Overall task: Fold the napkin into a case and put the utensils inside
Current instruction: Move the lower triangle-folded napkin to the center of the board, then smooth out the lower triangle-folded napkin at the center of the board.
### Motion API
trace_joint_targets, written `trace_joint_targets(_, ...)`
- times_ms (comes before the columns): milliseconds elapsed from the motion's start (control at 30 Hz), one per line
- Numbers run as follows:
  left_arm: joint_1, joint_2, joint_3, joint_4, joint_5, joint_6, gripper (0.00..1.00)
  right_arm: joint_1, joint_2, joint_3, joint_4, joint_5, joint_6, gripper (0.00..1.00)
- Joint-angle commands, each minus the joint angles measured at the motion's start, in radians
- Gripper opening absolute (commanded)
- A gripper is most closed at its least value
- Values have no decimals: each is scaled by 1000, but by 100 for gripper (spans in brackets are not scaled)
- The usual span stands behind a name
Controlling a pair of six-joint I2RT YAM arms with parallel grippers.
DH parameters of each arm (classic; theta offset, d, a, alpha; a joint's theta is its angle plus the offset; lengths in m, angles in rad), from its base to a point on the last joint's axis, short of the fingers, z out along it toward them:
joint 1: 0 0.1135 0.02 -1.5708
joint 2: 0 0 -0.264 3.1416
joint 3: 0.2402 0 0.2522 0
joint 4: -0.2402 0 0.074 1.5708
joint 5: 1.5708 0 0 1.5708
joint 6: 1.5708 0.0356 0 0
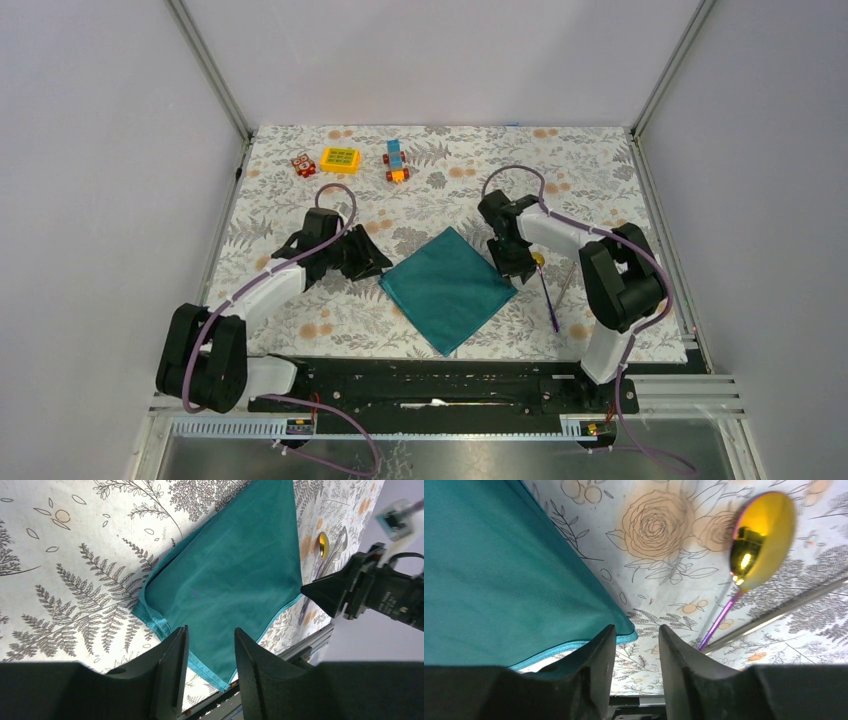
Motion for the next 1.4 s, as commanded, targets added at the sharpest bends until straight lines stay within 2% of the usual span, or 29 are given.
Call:
trace_joint_targets(0, 2, 35, -20, 106, 60, 4, 41, 10, -96, 92, -54, 61, 5, 49)
trace_joint_targets(133, -3, 51, -1, 104, 66, 20, 38, 42, -109, 135, -43, -1, 25, 60)
trace_joint_targets(333, -41, 115, 52, 92, 78, 41, 37, 42, -100, 204, 80, -157, 65, 76)
trace_joint_targets(467, -62, 165, 58, 126, 81, 36, 36, 43, -52, 263, 242, -303, 127, 80)
trace_joint_targets(533, -62, 196, 66, 132, 86, 36, 32, 39, -12, 261, 387, -421, 182, 77)
trace_joint_targets(633, -61, 213, 68, 131, 71, 45, 28, 30, 67, 258, 585, -562, 277, 57)
trace_joint_targets(700, -60, 208, 65, 118, 39, 60, 27, 15, 123, 259, 689, -629, 334, 49)
trace_joint_targets(833, -55, 212, 48, 99, 7, 90, 26, -27, 231, 261, 838, -771, 402, 45)
trace_joint_targets(1033, -42, 253, 4, 134, -19, 108, 24, -109, 316, 161, 1054, -909, 456, 44)
trace_joint_targets(1233, -34, 274, -50, 157, -67, 114, 21, -140, 440, 181, 1063, -972, 429, 43)
trace_joint_targets(1367, -34, 285, -82, 168, -80, 111, 20, -139, 441, 243, 916, -930, 349, 45)
